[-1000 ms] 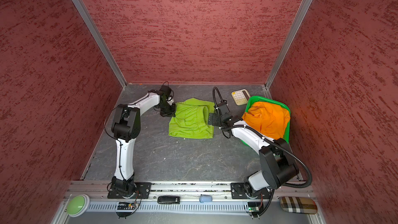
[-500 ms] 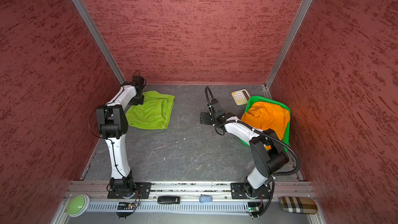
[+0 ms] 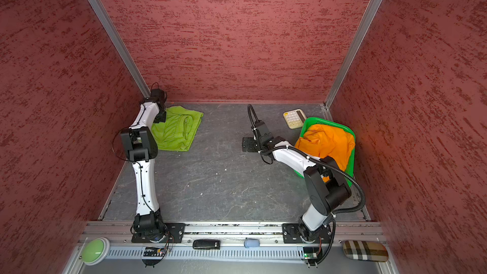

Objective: Fold and stack the shorts
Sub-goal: 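Push the folded lime-green shorts farther from the robot with the left gripper, then reach both grippers into the green basket and grasp the orange shorts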

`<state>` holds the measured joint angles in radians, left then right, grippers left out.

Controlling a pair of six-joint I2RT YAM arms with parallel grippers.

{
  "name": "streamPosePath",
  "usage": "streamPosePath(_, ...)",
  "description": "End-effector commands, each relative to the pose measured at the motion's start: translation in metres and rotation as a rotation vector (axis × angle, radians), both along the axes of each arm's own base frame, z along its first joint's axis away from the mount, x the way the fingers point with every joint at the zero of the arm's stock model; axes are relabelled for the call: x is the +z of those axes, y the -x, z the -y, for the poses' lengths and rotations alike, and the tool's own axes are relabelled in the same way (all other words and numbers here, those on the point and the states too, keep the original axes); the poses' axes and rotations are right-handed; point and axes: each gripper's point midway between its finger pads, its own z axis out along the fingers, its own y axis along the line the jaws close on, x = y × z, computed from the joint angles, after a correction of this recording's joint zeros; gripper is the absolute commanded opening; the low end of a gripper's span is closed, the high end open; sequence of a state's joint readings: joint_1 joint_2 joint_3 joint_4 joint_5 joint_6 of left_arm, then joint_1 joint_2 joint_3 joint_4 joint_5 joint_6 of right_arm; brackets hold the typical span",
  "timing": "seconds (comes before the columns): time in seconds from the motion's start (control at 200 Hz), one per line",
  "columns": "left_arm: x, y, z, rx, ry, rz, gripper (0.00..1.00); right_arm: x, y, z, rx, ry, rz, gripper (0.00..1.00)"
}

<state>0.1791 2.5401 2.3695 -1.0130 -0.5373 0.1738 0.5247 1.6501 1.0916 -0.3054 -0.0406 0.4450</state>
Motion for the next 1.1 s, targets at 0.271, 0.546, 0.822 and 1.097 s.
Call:
streamPosePath(0.271,0.023,-0.003,-0.026,0.080,0.000,0.086,0.05,0.049,-0.016,0.006,-0.052,0.019,0.081,0.99)
streamPosePath(0.546,0.127,0.004,0.026,0.076,0.210,0.325,1.00,0.131,-0.013,0.103,-0.366,0.139,0.209,0.99)
streamPosePath(0.822,0.244,0.004,0.210,-0.365,0.091,0.521,1.00,0.147,0.012,0.220,-0.633,0.157,0.205,0.99)
streamPosePath(1.097,0.280,0.064,0.472,-0.874,0.011,0.741,1.00,0.089,0.036,0.289,-0.800,0.133,0.100,0.99)
